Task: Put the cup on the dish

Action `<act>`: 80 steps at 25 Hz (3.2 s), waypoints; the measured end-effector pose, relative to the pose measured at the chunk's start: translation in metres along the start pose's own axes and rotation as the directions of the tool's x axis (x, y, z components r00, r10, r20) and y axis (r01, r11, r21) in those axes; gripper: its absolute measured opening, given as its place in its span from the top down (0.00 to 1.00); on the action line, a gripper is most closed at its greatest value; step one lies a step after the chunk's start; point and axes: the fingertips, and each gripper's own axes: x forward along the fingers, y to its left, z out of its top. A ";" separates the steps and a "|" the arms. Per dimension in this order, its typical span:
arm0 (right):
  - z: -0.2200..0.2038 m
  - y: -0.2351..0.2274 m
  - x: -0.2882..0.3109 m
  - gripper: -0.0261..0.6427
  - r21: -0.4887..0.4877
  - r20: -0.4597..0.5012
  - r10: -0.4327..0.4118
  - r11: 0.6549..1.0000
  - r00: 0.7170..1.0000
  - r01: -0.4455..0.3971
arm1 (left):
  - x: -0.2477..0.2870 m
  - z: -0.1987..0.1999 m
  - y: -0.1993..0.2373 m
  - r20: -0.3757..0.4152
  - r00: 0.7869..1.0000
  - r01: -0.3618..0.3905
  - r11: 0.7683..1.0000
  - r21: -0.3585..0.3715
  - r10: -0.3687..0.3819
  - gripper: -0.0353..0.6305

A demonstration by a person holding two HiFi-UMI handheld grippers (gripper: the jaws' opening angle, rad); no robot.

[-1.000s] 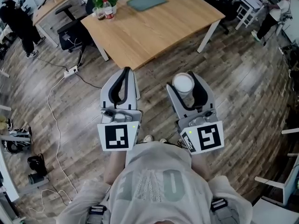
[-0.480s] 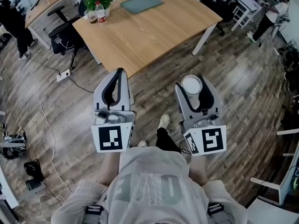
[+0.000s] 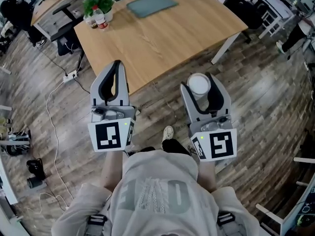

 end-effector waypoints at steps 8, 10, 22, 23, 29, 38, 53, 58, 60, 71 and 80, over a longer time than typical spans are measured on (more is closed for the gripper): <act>-0.023 -0.051 0.050 0.55 0.026 -0.033 0.061 0.998 0.998 -0.060 | 0.046 -0.013 -0.019 -0.056 0.997 -0.049 0.999 -0.007 0.049 0.93; -0.028 -0.056 0.063 0.55 0.034 -0.052 0.075 0.997 0.996 -0.073 | 0.057 -0.018 -0.019 -0.075 0.996 -0.054 0.998 -0.012 0.053 0.93; -0.043 -0.094 0.153 0.55 0.013 -0.078 0.137 0.991 0.988 -0.136 | 0.156 -0.066 -0.006 -0.078 0.996 -0.051 0.994 -0.097 0.043 0.93; -0.042 -0.098 0.166 0.55 0.007 -0.079 0.141 0.990 0.987 -0.141 | 0.168 -0.070 -0.002 -0.082 0.996 -0.052 0.994 -0.092 0.045 0.93; -0.041 -0.116 0.252 0.55 0.012 -0.104 0.151 0.988 0.983 -0.151 | 0.241 -0.083 0.032 -0.087 0.995 -0.054 0.998 -0.021 0.052 0.93; -0.055 -0.138 0.339 0.55 0.036 -0.155 0.164 0.986 0.974 -0.160 | 0.321 -0.109 0.069 -0.088 0.995 -0.056 0.995 -0.084 0.048 0.93; -0.124 -0.197 0.489 0.55 0.072 -0.299 0.288 0.957 0.910 -0.279 | 0.432 -0.187 0.096 -0.222 0.967 -0.137 0.990 -0.046 0.123 0.93; -0.155 -0.222 0.543 0.55 0.095 -0.339 0.283 0.959 0.897 -0.266 | 0.475 -0.213 0.101 -0.231 0.964 -0.147 0.987 -0.059 0.129 0.93; -0.168 -0.232 0.565 0.55 0.122 -0.353 0.291 0.956 0.889 -0.265 | 0.489 -0.227 0.103 -0.248 0.960 -0.153 0.985 -0.077 0.130 0.93; -0.269 -0.257 0.708 0.55 0.175 -0.443 0.329 0.944 0.834 -0.279 | 0.543 -0.313 0.118 -0.363 0.919 -0.207 0.971 -0.117 0.152 0.93; -0.339 -0.258 0.781 0.55 0.156 -0.490 0.316 0.949 0.813 -0.275 | 0.535 -0.380 0.133 -0.474 0.862 -0.273 0.952 -0.138 0.178 0.93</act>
